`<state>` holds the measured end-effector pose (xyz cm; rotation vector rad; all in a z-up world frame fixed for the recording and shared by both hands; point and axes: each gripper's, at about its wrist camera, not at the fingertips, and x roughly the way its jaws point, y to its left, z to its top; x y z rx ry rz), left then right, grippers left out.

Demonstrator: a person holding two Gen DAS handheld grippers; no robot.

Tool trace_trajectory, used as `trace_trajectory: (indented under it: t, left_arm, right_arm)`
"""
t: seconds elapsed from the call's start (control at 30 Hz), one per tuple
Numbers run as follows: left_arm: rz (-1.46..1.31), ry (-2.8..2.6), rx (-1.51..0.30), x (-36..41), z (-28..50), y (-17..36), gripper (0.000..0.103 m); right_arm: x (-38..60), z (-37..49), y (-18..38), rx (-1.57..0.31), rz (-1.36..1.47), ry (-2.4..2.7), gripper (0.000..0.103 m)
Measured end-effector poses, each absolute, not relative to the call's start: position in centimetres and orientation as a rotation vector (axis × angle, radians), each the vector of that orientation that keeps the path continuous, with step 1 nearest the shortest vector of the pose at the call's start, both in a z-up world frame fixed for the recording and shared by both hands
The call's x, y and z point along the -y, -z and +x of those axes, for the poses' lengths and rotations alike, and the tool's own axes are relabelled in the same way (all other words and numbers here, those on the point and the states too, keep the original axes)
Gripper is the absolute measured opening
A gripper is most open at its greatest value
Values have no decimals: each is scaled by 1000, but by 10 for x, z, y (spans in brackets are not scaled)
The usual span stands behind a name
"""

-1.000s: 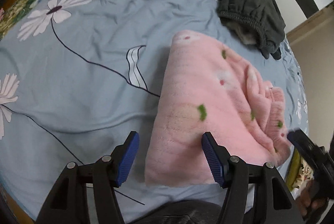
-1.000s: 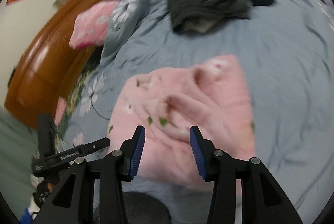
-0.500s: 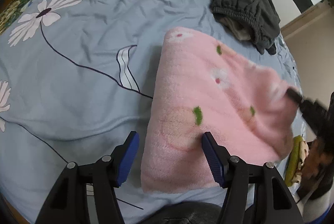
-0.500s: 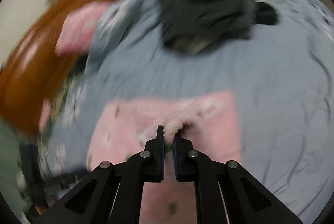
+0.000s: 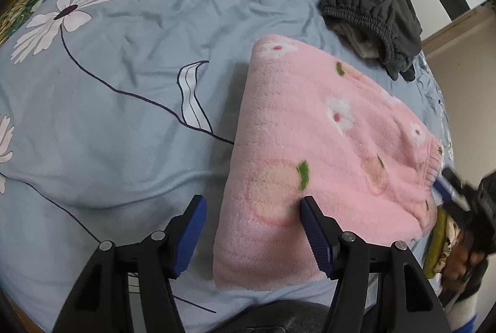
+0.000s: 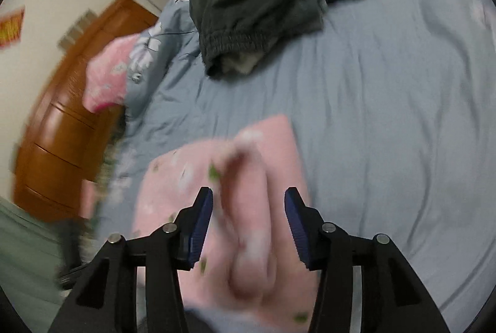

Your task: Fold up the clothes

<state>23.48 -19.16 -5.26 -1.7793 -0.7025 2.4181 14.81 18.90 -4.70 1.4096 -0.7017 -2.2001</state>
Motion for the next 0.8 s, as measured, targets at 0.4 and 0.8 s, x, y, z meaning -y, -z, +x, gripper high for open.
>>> trace_trajectory:
  t: [0.4,0.8]
  left_arm:
    - [-1847,-2394,603,176,228,60,67]
    - [-1786,-2398,624,179,238,49,67]
  right_arm:
    - [-184,179,109,1001,1418,2006,66]
    - [-165,175,51,953,1319,2093,30]
